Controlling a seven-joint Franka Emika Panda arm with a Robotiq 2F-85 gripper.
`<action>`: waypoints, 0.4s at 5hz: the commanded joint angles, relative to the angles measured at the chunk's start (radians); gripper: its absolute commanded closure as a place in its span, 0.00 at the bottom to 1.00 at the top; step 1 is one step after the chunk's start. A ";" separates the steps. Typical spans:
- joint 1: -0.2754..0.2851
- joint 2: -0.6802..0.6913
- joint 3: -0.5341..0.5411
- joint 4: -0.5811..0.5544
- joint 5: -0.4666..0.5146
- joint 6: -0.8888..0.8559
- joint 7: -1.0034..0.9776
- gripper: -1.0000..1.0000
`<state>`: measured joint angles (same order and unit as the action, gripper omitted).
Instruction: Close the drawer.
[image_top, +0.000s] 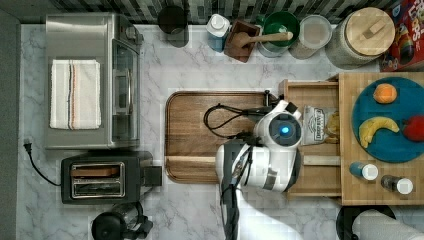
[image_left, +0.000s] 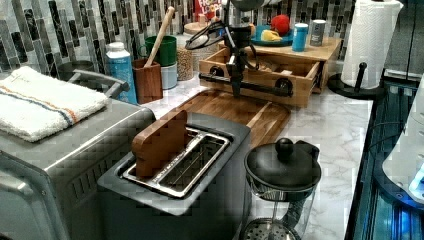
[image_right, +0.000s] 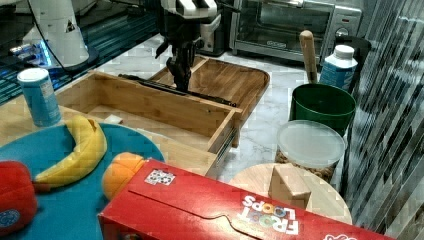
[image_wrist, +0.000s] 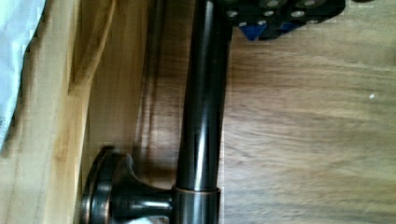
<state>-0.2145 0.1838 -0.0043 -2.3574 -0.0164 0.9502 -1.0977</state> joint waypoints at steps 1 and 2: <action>-0.166 0.100 -0.108 0.261 -0.007 0.088 -0.261 1.00; -0.173 0.131 -0.158 0.329 -0.006 0.055 -0.343 1.00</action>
<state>-0.2859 0.2947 -0.0870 -2.2168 -0.0150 0.9751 -1.3223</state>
